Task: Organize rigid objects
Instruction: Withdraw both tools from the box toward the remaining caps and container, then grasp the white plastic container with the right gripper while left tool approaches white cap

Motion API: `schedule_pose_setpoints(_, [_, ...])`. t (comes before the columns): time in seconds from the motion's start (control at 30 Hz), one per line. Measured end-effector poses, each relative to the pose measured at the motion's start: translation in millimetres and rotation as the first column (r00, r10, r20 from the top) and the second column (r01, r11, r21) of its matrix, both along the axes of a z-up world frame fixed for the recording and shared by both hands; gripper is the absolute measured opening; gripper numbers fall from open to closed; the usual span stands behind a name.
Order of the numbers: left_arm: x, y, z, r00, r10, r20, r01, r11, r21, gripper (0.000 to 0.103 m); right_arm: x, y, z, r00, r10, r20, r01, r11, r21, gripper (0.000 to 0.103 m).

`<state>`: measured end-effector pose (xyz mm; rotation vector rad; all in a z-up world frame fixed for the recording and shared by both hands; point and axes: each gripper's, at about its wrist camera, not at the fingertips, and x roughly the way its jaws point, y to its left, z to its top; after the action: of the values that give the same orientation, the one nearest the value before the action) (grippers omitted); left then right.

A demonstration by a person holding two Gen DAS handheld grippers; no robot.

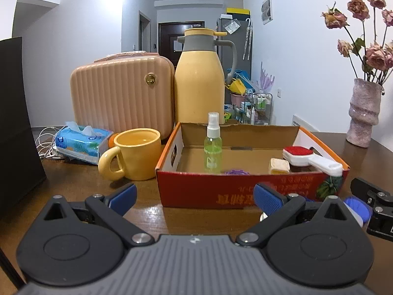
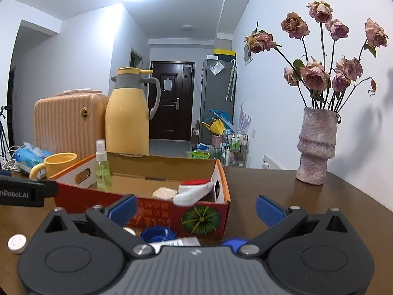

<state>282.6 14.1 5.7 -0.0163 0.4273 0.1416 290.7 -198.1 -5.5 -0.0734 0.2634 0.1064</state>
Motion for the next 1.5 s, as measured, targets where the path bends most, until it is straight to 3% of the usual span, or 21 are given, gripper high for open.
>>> schedule_pose_setpoints(0.33, [-26, -2, -9, 0.998, -0.053, -0.040, 0.053, 0.999, -0.003, 0.103, -30, -2, -8, 1.000, 0.016, -0.022, -0.016, 1.000, -0.010, 0.103])
schedule_pose_setpoints(0.73, [-39, 0, -20, 0.990, -0.109, -0.084, 0.110, 0.994, 0.002, 0.103, -49, -4, -23, 0.990, 0.081, -0.112, -0.086, 0.996, -0.036, 0.103])
schedule_pose_setpoints(1.13, [-30, 19, -26, 0.986, -0.103, -0.130, 0.098, 0.994, -0.043, 0.103, -1, 8, -39, 0.953, 0.131, -0.274, -0.159, 0.984, -0.080, 0.103])
schedule_pose_setpoints(1.5, [-23, 34, -29, 0.985, -0.084, -0.154, 0.076, 0.995, -0.060, 0.103, 42, 27, -53, 0.933, 0.125, -0.338, -0.168, 0.981, -0.099, 0.102])
